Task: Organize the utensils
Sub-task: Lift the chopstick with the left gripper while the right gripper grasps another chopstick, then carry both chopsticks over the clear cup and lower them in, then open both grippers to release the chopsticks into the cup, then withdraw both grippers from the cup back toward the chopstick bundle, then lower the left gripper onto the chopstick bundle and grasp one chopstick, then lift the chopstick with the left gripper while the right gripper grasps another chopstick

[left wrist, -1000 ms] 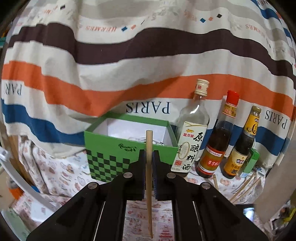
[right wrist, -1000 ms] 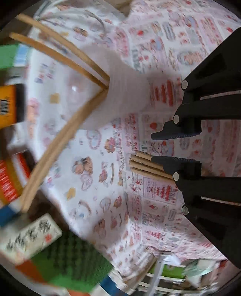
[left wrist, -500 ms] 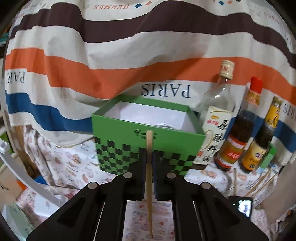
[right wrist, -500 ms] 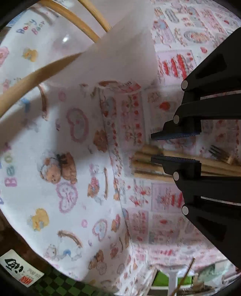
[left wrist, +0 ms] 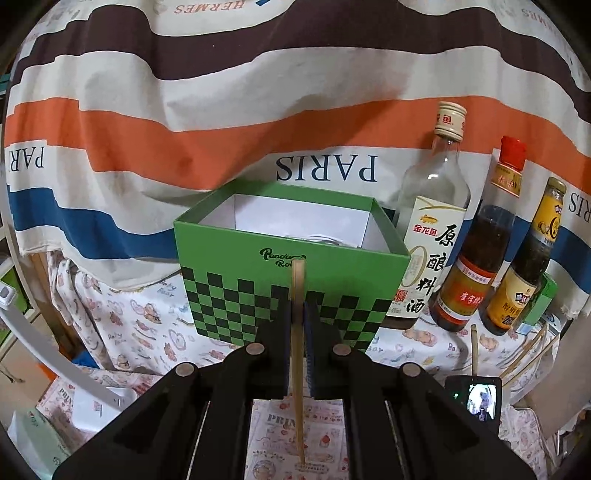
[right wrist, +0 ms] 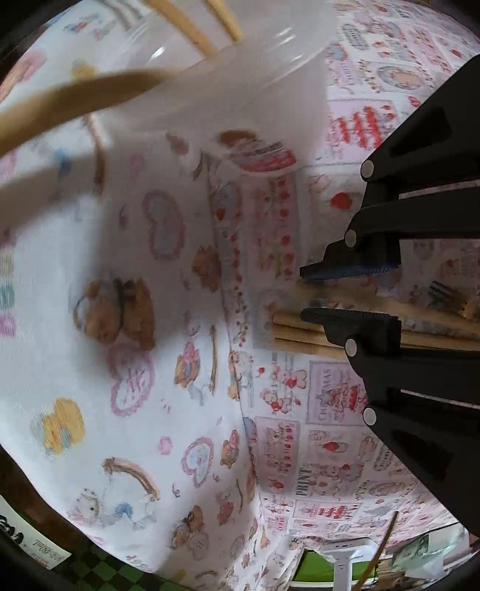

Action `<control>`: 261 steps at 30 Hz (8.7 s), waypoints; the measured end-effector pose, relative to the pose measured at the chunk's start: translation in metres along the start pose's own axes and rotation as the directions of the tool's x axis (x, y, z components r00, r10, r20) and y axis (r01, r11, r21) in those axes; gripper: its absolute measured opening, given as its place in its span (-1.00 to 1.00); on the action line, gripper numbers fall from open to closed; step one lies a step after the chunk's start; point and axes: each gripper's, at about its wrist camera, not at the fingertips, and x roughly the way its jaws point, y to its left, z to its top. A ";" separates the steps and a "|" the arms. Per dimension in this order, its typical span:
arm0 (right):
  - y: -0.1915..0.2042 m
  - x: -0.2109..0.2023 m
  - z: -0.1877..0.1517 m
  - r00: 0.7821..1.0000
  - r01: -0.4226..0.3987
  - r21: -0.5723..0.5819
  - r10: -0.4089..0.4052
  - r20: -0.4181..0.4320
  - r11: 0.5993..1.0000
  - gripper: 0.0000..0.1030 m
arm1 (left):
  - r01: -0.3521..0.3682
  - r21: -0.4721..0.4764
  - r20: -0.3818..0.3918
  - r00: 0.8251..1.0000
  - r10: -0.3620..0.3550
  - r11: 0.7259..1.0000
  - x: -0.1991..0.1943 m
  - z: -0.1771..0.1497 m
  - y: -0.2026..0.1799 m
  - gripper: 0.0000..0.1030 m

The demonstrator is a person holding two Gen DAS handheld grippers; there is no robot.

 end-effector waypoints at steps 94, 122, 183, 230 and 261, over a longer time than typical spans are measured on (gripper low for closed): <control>-0.186 -0.224 0.003 0.699 -0.290 0.079 0.155 0.698 0.954 -0.42 | 0.345 -0.076 -0.045 0.936 -0.349 0.935 0.033 -0.035 -0.136 -0.19; -0.125 -0.252 -0.021 0.624 -0.064 -0.110 0.126 0.771 0.992 1.00 | 0.108 0.075 0.084 0.990 -0.114 0.991 -0.035 -0.002 -0.101 0.98; -0.129 -0.103 -0.079 0.896 -0.112 -0.131 0.157 0.416 0.985 0.39 | 0.230 0.172 -0.636 0.768 -0.070 0.958 0.167 -0.155 -0.132 -0.55; -0.090 -0.090 -0.094 0.870 -0.213 -0.235 0.293 0.396 0.948 -0.37 | 0.195 0.048 0.041 0.979 -0.197 0.980 -0.049 -0.006 -0.034 -0.89; -0.005 -0.006 -0.016 0.990 -0.092 0.034 0.087 0.115 0.995 -0.70 | 0.183 -0.143 0.049 0.983 -0.177 0.973 -0.040 0.013 0.047 -0.89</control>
